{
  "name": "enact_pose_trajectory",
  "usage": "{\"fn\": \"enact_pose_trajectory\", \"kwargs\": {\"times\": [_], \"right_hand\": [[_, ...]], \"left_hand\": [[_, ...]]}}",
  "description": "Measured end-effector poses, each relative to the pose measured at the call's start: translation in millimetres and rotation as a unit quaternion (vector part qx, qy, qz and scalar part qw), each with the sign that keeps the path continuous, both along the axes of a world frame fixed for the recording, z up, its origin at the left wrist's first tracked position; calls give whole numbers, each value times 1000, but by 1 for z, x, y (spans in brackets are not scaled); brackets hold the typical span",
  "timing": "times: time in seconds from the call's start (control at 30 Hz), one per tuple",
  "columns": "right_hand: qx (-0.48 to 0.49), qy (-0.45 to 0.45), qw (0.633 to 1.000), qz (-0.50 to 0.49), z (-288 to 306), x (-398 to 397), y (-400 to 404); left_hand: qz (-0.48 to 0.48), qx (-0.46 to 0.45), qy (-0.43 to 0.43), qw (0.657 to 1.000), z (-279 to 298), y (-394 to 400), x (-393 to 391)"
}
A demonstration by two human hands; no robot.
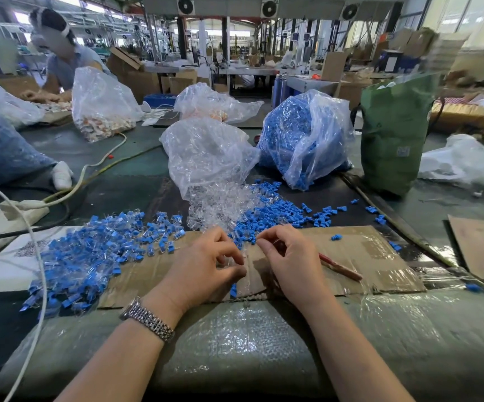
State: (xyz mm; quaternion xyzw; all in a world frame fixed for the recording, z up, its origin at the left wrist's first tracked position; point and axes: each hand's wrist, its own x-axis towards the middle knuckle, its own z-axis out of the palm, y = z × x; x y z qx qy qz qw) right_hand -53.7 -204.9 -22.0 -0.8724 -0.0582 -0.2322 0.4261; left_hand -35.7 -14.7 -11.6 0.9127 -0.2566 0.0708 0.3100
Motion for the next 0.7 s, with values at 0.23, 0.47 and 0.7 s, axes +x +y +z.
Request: {"fn": "enact_pose_trajectory", "kwargs": {"times": [0.23,0.47,0.7], "right_hand": [[30,13,999,24,2,-3,2],[48,10,997,58,3,-5,4],[132,36,985,102,2,-7,4]], "left_hand": [[39,-81,15,996,2,6,4],[46,-158,97,982,5,12,5],[-26,-315,225,922,9,15,6]]}}
